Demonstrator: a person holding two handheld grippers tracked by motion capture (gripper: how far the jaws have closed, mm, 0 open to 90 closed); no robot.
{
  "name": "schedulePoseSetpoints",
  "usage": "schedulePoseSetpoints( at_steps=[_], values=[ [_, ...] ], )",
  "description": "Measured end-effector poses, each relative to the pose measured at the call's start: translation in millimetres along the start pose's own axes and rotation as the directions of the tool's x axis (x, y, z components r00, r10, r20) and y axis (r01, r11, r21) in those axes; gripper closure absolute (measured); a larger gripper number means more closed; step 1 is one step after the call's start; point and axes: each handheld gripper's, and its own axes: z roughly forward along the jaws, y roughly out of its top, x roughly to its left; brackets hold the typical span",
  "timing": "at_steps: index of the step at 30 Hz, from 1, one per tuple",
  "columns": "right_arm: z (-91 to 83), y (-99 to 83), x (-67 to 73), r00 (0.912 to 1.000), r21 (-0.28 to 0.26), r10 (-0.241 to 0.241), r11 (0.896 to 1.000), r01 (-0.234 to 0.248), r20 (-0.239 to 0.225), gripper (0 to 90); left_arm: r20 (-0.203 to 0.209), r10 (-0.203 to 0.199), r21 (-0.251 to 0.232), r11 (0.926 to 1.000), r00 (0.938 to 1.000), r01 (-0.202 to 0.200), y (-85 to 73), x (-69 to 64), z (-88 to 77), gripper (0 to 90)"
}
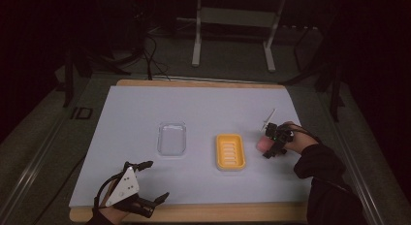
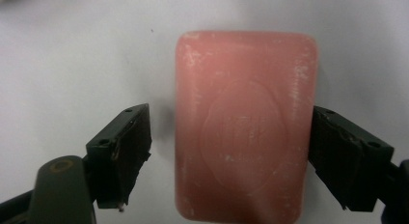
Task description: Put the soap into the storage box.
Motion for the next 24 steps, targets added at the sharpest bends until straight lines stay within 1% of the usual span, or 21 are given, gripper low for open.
schedulePoseSetpoints(
  at_steps=[3, 5, 6, 8, 9, 10, 11, 12, 13, 15, 19, 20, 22, 24],
  values=[
    [1.5, 0.1, -0.3, 0.9998, 0.004, -0.018, 1.0, 0.018, 0.005, 22.2, 0.001, 0.0, 0.001, 1.0, 1.0, 0.0, -0.1, 0.0, 0.2, 0.6],
    [1.4, 0.3, -1.5, 0.9998, 0.006, -0.017, 1.0, 0.017, 0.013, 23.9, 0.001, -0.001, 0.001, 1.0, 1.0, 0.001, -0.2, -0.1, 0.5, 0.6],
    [1.4, 0.7, -2.0, 0.9995, 0.009, -0.026, 1.0, 0.025, 0.016, 24.8, 0.001, 0.0, 0.002, 1.0, 1.0, 0.0, -0.2, -0.2, 0.6, 0.6],
    [0.5, 1.4, -3.7, 1.0, 0.009, 0.003, 1.0, -0.003, 0.009, 26.2, 0.001, 0.0, 0.002, 1.0, 1.0, 0.0, -0.2, -0.3, 0.7, 0.6],
    [0.8, 1.6, -3.7, 0.9999, 0.009, 0.002, 1.0, -0.002, 0.012, 26.9, 0.001, 0.0, 0.002, 1.0, 1.0, 0.0, -0.2, -0.3, 0.7, 0.6],
    [1.0, 2.0, -2.0, 0.9995, 0.015, -0.002, 1.0, 0.001, 0.03, 28.9, 0.001, -0.001, 0.003, 1.0, 1.0, 0.001, -0.2, -0.3, 0.7, 0.6],
    [1.3, 2.3, 0.3, 0.9988, 0.016, 0.005, 1.0, -0.005, 0.049, 29.4, 0.001, -0.001, 0.002, 1.0, 1.0, 0.001, -0.3, -0.2, 0.8, 0.6],
    [1.3, 3.2, 1.9, 0.9984, 0.021, -0.004, 1.0, 0.003, 0.057, 31.7, 0.0, -0.002, 0.002, 1.0, 1.0, 0.002, -0.3, -0.1, 0.8, 0.6],
    [0.9, 4.1, 3.7, 0.9981, 0.025, -0.011, 1.0, 0.01, 0.061, 34.2, 0.0, -0.003, 0.002, 1.0, 1.0, 0.003, -0.3, -0.1, 0.8, 0.6],
    [0.1, 5.1, 6.1, 0.9978, 0.035, 0.002, 0.999, -0.004, 0.067, 36.9, 0.0, -0.003, 0.003, 1.0, 1.0, 0.003, -0.3, -0.3, 1.0, 0.6],
    [-0.4, 5.4, 7.7, 0.997, 0.037, 0.019, 0.999, -0.022, 0.075, 37.2, -0.002, -0.002, 0.002, 1.0, 1.0, 0.002, -0.2, -0.3, 1.0, 0.6],
    [-0.7, 4.7, 7.9, 0.9958, 0.029, 0.052, 0.998, -0.055, 0.076, 37.4, -0.003, -0.002, 0.002, 1.0, 1.0, 0.002, -0.3, 0.1, 0.8, 0.6],
    [-1.1, 4.2, 8.9, 0.992, 0.025, 0.091, 0.995, -0.093, 0.088, 37.6, -0.004, 0.0, 0.004, 1.0, 1.0, 0.0, -0.2, 0.3, 0.7, 0.6],
    [-1.8, 4.7, 10.7, 0.9838, 0.03, 0.15, 0.988, -0.153, 0.098, 37.7, -0.003, -0.002, 0.003, 1.0, 1.0, 0.002, -0.3, 0.0, 1.0, 0.6]
  ],
)
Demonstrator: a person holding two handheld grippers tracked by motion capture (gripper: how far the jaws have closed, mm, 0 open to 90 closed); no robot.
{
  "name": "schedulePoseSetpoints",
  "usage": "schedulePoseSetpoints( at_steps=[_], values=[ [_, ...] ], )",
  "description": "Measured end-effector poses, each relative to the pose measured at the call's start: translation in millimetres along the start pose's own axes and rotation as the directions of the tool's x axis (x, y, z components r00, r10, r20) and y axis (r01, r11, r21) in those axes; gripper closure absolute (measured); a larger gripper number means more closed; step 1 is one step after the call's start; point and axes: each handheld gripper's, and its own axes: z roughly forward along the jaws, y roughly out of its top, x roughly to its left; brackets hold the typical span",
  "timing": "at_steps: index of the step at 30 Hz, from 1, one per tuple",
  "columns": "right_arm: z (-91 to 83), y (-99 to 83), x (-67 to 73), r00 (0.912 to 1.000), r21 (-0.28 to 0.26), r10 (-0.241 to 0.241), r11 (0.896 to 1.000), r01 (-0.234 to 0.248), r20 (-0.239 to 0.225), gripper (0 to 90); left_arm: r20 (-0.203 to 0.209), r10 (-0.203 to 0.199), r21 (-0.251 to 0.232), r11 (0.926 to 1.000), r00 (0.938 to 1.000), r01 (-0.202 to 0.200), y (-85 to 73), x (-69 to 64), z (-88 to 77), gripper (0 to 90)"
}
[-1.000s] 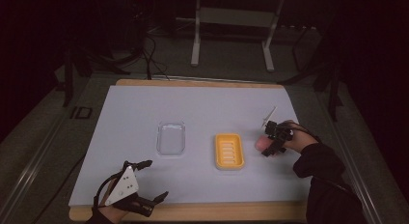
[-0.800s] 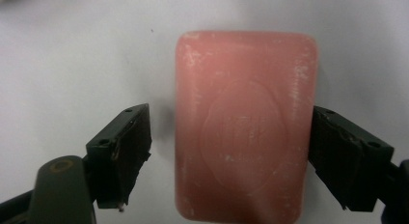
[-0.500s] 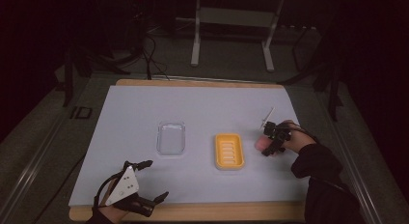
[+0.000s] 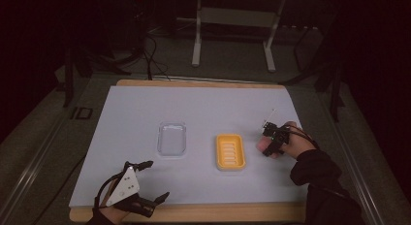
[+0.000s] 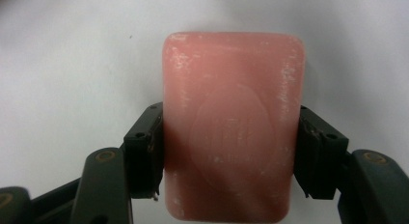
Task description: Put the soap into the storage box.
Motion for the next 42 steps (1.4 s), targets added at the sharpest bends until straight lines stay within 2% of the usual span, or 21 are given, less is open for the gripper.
schedulePoseSetpoints(
  at_steps=[2, 6, 8, 9, 11, 12, 13, 16, 19, 21, 22, 23, 25, 26, 28, 31, 35, 36, 38, 40, 42],
  values=[
    [-0.6, 0.4, 2.9, 0.9968, 0.014, 0.079, 0.997, -0.079, -0.01, 37.7, 0.001, 0.001, 0.0, 1.0, 1.0, -0.001, 0.0, -0.3, 0.1, 0.6],
    [-2.3, 1.0, 9.0, 0.9862, 0.03, 0.161, 0.987, -0.16, -0.037, 37.7, -0.001, 0.002, -0.001, 1.0, 1.0, -0.002, 0.0, -0.1, -0.3, 0.6],
    [-3.5, 1.7, 14.0, 0.9795, 0.04, 0.2, 0.979, -0.199, -0.024, 37.7, -0.001, 0.002, -0.001, 1.0, 1.0, -0.002, 0.0, -0.1, -0.3, 0.6],
    [-3.5, 1.7, 14.0, 0.9795, 0.04, 0.2, 0.979, -0.199, -0.024, 37.7, -0.001, 0.002, -0.001, 1.0, 1.0, -0.002, 0.0, -0.1, -0.3, 0.6],
    [-4.1, 1.7, 18.8, 0.9693, 0.036, 0.246, 0.969, -0.245, -0.01, 37.7, 0.0, 0.003, -0.002, 1.0, 1.0, -0.003, 0.1, -0.2, -0.3, 0.6],
    [-4.8, 1.0, 21.4, 0.9593, 0.034, 0.282, 0.959, -0.283, 0.009, 37.7, 0.0, 0.004, -0.002, 1.0, 1.0, -0.004, 0.2, -0.4, -0.5, 0.6],
    [-6.1, 0.0, 25.3, 0.9434, 0.014, 0.326, 0.945, -0.328, 0.058, 37.7, -0.001, 0.004, -0.002, 1.0, 1.0, -0.004, 0.2, -0.5, -0.6, 0.6],
    [-10.3, -1.3, 30.9, 0.905, -0.008, 0.402, 0.914, -0.405, 0.14, 37.7, -0.001, 0.004, -0.003, 1.0, 1.0, -0.004, 0.3, -0.3, -0.7, 0.6],
    [-15.3, -3.1, 32.8, 0.8658, -0.042, 0.479, 0.877, -0.478, 0.145, 37.7, -0.001, 0.004, -0.003, 1.0, 1.0, -0.004, 0.3, -0.5, -0.5, 0.6],
    [-20.0, -4.7, 32.6, 0.8358, -0.042, 0.535, 0.844, -0.535, 0.122, 37.7, -0.001, 0.004, -0.003, 1.0, 1.0, -0.004, 0.3, -0.5, -0.5, 0.6],
    [-23.1, -5.6, 33.4, 0.8238, -0.048, 0.555, 0.832, -0.553, 0.118, 37.7, -0.001, 0.004, -0.003, 1.0, 1.0, -0.004, 0.3, -0.6, -0.5, 0.6],
    [-24.9, -5.8, 34.3, 0.8163, -0.047, 0.567, 0.824, -0.565, 0.113, 37.7, -0.002, 0.004, -0.002, 1.0, 1.0, -0.004, 0.3, -0.5, -0.4, 0.6],
    [-27.3, -6.1, 34.9, 0.8122, -0.033, 0.573, 0.819, -0.574, 0.107, 37.7, -0.002, 0.004, -0.002, 1.0, 1.0, -0.004, 0.3, -0.4, -0.4, 0.6],
    [-33.4, -5.4, 38.6, 0.8032, -0.039, 0.587, 0.809, -0.587, 0.1, 37.8, -0.003, 0.004, -0.002, 1.0, 1.0, -0.004, 0.3, -0.5, -0.3, 0.6],
    [-39.0, -4.6, 41.2, 0.7949, -0.039, 0.602, 0.798, -0.601, 0.077, 37.7, -0.003, 0.004, -0.003, 1.0, 1.0, -0.004, 0.4, -0.6, -0.3, 0.6],
    [-45.8, -2.8, 44.3, 0.79, -0.045, 0.612, 0.791, -0.61, 0.041, 37.7, -0.003, 0.004, -0.004, 1.0, 1.0, -0.004, 0.4, -0.8, -0.5, 0.6],
    [-51.9, 2.3, 49.5, 0.7939, -0.051, 0.607, 0.794, -0.605, 0.035, 37.7, -0.002, 0.004, -0.004, 1.0, 1.0, -0.004, 0.6, -0.7, -0.9, 0.6],
    [-52.8, 3.9, 51.1, 0.8002, -0.048, 0.599, 0.801, -0.597, 0.032, 37.7, -0.002, 0.004, -0.005, 1.0, 1.0, -0.004, 0.6, -0.7, -0.9, 0.6],
    [-54.2, 7.0, 54.1, 0.8029, -0.048, 0.596, 0.803, -0.595, 0.018, 37.7, -0.001, 0.004, -0.005, 1.0, 1.0, -0.004, 0.6, -0.7, -0.9, 0.6],
    [-55.5, 8.2, 55.7, 0.8025, -0.054, 0.596, 0.802, -0.595, 0.022, 37.7, -0.001, 0.004, -0.005, 1.0, 1.0, -0.004, 0.6, -0.7, -0.9, 0.6],
    [-60.4, 11.3, 60.9, 0.7978, -0.077, 0.603, 0.796, -0.601, 0.005, 37.7, 0.0, 0.004, -0.006, 1.0, 1.0, -0.004, 0.7, -0.7, -0.9, 0.6]
  ],
)
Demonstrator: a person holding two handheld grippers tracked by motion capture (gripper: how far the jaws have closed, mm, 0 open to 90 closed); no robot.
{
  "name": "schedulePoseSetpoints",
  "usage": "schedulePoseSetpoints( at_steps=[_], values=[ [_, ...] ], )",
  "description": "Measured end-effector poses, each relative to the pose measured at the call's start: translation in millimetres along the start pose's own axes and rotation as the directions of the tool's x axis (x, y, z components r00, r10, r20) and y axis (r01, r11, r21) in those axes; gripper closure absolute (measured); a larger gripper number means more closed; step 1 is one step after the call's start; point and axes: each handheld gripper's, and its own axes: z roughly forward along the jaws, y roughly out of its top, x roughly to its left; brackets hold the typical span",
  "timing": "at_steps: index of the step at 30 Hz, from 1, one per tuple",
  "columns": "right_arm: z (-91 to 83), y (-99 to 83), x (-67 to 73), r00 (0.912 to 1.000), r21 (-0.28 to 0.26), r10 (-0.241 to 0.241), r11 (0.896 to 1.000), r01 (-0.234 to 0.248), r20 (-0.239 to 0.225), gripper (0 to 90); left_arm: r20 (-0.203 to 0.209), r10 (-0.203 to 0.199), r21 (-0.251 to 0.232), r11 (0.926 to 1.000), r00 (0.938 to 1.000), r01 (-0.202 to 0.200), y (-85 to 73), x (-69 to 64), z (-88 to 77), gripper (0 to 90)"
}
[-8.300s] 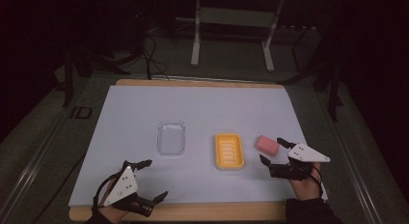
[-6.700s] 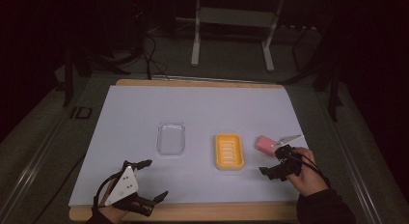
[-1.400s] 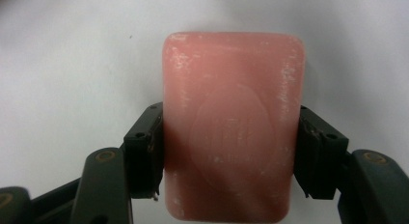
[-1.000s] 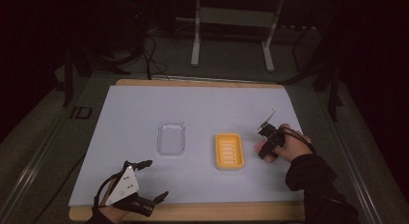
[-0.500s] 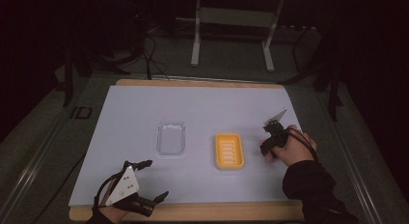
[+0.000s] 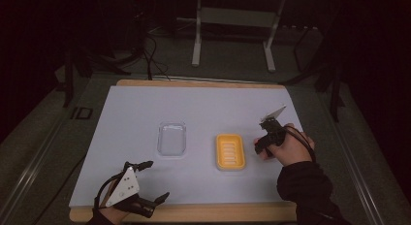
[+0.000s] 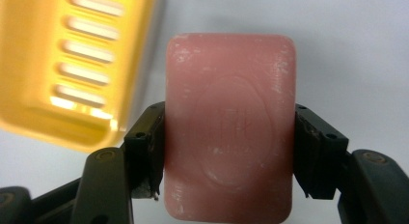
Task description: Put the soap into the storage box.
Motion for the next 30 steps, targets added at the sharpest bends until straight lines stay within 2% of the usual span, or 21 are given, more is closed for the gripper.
schedulePoseSetpoints(
  at_steps=[12, 15, 20, 25, 29, 30],
  values=[
    [-24.6, 3.5, 37.2, 0.9989, -0.088, -0.015, 0.996, 0.011, -0.045, 37.8, -0.001, 0.0, 0.0, 1.0, 1.0, 0.0, 0.1, 0.0, 0.3, 0.6],
    [-27.2, 5.2, 49.0, 0.999, -0.101, -0.021, 0.995, 0.017, -0.039, 37.8, -0.001, 0.0, -0.002, 1.0, 1.0, 0.0, 0.1, -0.3, -0.2, 0.6],
    [-24.9, 7.3, 63.0, 0.9987, -0.12, -0.007, 0.993, 0.001, -0.051, 37.8, -0.002, 0.002, -0.002, 1.0, 1.0, -0.002, 0.2, -0.3, -0.7, 0.6],
    [-16.7, 9.8, 76.2, 0.9997, -0.145, 0.022, 0.989, -0.021, 0.009, 37.8, 0.0, 0.004, -0.003, 1.0, 1.0, -0.004, 0.4, -0.6, -0.8, 0.6],
    [-11.8, 10.5, 82.0, 0.9991, -0.152, 0.041, 0.988, -0.039, 0.007, 37.8, 0.001, 0.003, -0.004, 1.0, 1.0, -0.003, 0.4, -0.8, -0.9, 0.6],
    [-8.4, 11.0, 84.7, 0.9987, -0.158, 0.049, 0.986, -0.051, -0.015, 37.8, 0.002, 0.004, -0.004, 1.0, 1.0, -0.004, 0.4, -0.9, -1.1, 0.6]
  ],
)
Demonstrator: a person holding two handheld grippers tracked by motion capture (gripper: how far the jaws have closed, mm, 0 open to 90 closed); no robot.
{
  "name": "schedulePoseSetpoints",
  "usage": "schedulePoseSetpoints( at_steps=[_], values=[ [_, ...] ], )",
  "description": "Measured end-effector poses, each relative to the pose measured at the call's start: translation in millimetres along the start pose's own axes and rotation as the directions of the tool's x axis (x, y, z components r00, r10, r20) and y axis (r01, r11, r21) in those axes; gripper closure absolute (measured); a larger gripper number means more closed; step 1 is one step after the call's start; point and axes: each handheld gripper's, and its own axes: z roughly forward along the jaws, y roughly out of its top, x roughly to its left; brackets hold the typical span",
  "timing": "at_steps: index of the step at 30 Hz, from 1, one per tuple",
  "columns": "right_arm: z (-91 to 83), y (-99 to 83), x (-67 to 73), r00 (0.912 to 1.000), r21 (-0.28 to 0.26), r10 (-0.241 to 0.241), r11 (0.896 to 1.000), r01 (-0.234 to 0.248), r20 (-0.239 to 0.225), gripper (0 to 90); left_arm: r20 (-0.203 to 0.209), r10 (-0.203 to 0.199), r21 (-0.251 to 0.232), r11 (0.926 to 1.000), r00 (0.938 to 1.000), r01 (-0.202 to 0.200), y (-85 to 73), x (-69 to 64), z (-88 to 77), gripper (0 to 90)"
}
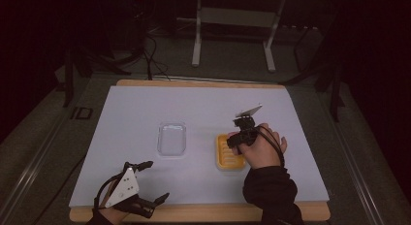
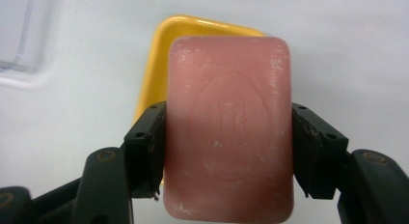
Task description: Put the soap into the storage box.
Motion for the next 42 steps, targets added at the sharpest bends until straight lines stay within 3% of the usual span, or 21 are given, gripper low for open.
schedulePoseSetpoints(
  at_steps=[10, 18, 26, 30, 37, 42],
  values=[
    [21.3, -4.5, 10.2, 0.9993, 0.005, 0.028, 1.0, -0.028, -0.025, 37.8, 0.0, 0.004, 0.0, 1.0, 1.0, -0.004, 0.2, -0.1, -0.5, 0.6],
    [49.0, -6.5, 9.8, 0.997, 0.059, 0.048, 0.997, -0.045, -0.06, 37.7, 0.001, 0.005, 0.0, 1.0, 1.0, -0.005, 0.2, -0.2, -0.4, 0.6],
    [61.5, -8.3, 11.3, 0.9992, 0.104, 0.031, 0.994, -0.028, -0.025, 37.5, 0.002, 0.007, 0.001, 1.0, 1.0, -0.007, 0.2, -0.5, -0.4, 0.6],
    [61.6, -6.7, 10.1, 0.9995, 0.107, 0.0, 0.994, 0.003, -0.033, 37.1, 0.001, 0.006, 0.002, 1.0, 1.0, -0.006, 0.2, -0.3, -0.5, 0.6],
    [51.4, -5.7, 4.7, 0.9976, 0.11, -0.005, 0.994, 0.012, -0.069, 36.6, 0.002, 0.005, 0.005, 1.0, 1.0, -0.005, 0.2, -0.2, 0.4, 0.6],
    [36.2, -4.4, 1.9, 0.9944, 0.057, -0.069, 0.996, 0.074, -0.08, 33.2, 0.0, 0.004, 0.004, 1.0, 1.0, -0.004, 0.1, -0.3, 0.1, 0.6]
  ],
)
